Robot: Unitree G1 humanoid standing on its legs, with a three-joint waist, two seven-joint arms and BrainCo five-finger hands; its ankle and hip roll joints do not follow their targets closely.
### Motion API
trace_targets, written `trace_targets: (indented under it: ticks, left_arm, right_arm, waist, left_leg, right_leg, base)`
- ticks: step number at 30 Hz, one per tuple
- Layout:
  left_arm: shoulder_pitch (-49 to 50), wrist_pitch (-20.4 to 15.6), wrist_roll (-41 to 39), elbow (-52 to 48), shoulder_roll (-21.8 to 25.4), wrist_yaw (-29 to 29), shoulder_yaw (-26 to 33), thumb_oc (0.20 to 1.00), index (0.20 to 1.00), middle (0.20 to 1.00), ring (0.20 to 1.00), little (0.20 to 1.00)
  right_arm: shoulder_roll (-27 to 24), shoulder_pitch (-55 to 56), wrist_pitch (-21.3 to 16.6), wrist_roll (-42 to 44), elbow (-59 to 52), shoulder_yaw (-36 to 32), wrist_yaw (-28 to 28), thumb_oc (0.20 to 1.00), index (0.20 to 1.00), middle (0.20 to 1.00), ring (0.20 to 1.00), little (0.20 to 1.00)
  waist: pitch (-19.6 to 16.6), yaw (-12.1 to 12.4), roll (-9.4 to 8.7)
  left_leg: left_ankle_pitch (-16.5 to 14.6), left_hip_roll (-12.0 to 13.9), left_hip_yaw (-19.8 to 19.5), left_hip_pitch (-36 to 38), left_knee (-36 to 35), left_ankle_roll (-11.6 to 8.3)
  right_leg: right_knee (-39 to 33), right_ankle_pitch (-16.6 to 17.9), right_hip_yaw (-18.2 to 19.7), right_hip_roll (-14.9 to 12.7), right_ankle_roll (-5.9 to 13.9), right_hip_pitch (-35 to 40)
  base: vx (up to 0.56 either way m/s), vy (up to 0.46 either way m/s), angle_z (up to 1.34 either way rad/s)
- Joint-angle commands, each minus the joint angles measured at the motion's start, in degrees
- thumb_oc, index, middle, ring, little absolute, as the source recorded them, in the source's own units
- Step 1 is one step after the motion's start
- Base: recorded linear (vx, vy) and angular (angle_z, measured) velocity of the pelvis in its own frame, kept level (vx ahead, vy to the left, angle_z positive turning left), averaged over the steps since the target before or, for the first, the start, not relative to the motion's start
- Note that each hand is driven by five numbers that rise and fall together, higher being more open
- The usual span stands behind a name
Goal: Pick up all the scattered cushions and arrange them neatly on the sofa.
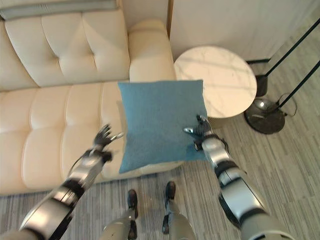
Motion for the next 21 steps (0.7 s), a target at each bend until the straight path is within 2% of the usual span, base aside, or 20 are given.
trace_targets:
  ticks: [1, 5, 7, 11, 15, 19, 21]
  left_arm:
    - [-5.3, -3.0, -1.4, 1.2, -1.7, 1.0, -1.8, 1.0, 1.0, 1.0, 1.0, 1.0]
    - [-5.8, -3.8, -2.0, -2.4, -3.1, 1.3, -2.7, 1.0, 1.0, 1.0, 1.0, 1.0]
    - [-4.8, -3.6, -1.7, -5.5, -2.3, 1.6, -2.6, 1.0, 1.0, 1.0, 1.0, 1.0]
    - [-2.6, -3.2, -1.7, -7.4, -1.3, 2.0, -1.7, 1.0, 1.0, 1.0, 1.0, 1.0]
    - [1.7, -2.3, -1.2, -8.9, -0.1, 2.4, 0.6, 1.0, 1.0, 1.0, 1.0, 1.0]
    - [8.7, -1.4, 0.4, -12.6, 0.9, 2.2, 3.4, 1.0, 1.0, 1.0, 1.0, 1.0]
    - [9.8, -1.1, 0.7, -13.1, 1.0, 2.1, 3.5, 1.0, 1.0, 1.0, 1.0, 1.0]
  right_arm:
    - [5.1, -3.2, -3.7, 3.4, -4.5, 4.9, 1.3, 1.0, 1.0, 1.0, 1.0, 1.0]
    - [7.2, -2.2, -5.3, 2.9, -10.2, 7.2, 0.7, 1.0, 1.0, 1.0, 1.0, 1.0]
    - [7.0, 0.1, -5.9, 1.5, -17.2, 7.5, 0.5, 1.0, 1.0, 1.0, 1.0, 1.0]
    - [5.8, 3.0, -6.1, 0.2, -23.0, 7.3, 0.6, 1.0, 1.0, 1.0, 1.0, 1.0]
    - [2.9, 8.5, -6.6, -3.2, -32.4, 4.6, -0.4, 1.0, 1.0, 1.0, 1.0, 1.0]
    - [-2.3, 16.9, -7.7, -9.0, -42.6, -3.1, -2.9, 1.0, 1.0, 1.0, 1.0, 1.0]
    - [-3.0, 18.0, -7.8, -9.4, -43.7, -4.4, -3.3, 1.0, 1.0, 1.0, 1.0, 1.0]
  waist:
    - [2.0, 1.1, 0.06]
    - [2.1, 0.3, 0.09]
    - [2.1, -0.3, -0.06]
    - [2.1, -0.7, -0.39]
    - [1.7, -1.4, -0.86]
    - [0.7, -2.4, -1.16]
    - [0.5, -2.4, -1.18]
  left_leg:
    - [-1.6, -0.3, -2.4, 0.5, -1.0, -2.43]
    - [-1.6, -0.2, -2.2, 0.2, -1.0, -2.59]
    - [-1.7, 0.1, -1.8, 0.7, -1.0, -2.51]
    - [-2.1, 0.3, -1.1, 1.5, -1.0, -2.38]
    - [-2.7, 0.8, -0.2, 2.8, -1.0, -2.12]
    - [-3.5, 1.1, 0.5, 4.3, -1.0, -1.66]
    - [-3.7, 1.1, 0.5, 4.5, -1.0, -1.59]
  right_leg:
    - [5.8, -11.1, 3.3, 0.6, 3.4, 4.0]
    - [5.6, -10.7, 3.6, 0.6, 3.49, 3.7]
    - [5.5, -10.6, 3.8, 0.7, 3.45, 3.9]
    - [5.2, -10.4, 4.4, 0.9, 3.4, 4.4]
    - [4.7, -10.5, 4.8, 1.2, 3.31, 5.1]
    - [4.2, -10.8, 4.8, 1.3, 3.19, 6.2]
    - [4.2, -10.8, 4.7, 1.3, 3.14, 6.4]
  base:
    - [-0.04, 0.002, -0.08]
    - [-0.03, 0.001, -0.12]
    - [-0.02, 0.01, -0.04]
    - [-0.01, 0.013, -0.11]
    - [0.01, 0.006, -0.16]
    - [0.04, -0.008, -0.09]
    - [0.02, -0.007, 0.0]
